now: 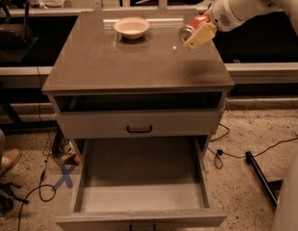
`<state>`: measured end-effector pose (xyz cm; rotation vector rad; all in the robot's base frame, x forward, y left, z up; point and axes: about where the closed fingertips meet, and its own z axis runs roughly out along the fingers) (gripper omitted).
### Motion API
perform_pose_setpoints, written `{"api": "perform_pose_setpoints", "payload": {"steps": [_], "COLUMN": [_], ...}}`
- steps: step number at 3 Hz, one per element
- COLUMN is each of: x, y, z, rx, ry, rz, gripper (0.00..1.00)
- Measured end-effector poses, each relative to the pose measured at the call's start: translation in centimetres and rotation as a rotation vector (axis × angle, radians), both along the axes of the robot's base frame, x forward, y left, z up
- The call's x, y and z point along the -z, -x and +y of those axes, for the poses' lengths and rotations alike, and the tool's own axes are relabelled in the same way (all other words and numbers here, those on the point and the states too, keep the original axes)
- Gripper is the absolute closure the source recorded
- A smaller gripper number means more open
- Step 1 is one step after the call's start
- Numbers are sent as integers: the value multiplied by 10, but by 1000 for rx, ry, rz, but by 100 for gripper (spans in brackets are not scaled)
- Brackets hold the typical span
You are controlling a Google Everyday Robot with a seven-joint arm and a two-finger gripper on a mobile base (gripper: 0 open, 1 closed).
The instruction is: Place coke can into middle drawer
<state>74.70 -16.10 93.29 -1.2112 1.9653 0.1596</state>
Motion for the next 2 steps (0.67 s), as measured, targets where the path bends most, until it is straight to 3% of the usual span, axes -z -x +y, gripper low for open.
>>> {"api": "perform_pose_setpoints", "payload": {"steps": [1, 2], "x": [0, 5], "y": [0, 19], "z": [0, 7], "rx": [0, -40], "ry": [0, 14], "rz": [0, 0], "gripper": [100, 100]}}
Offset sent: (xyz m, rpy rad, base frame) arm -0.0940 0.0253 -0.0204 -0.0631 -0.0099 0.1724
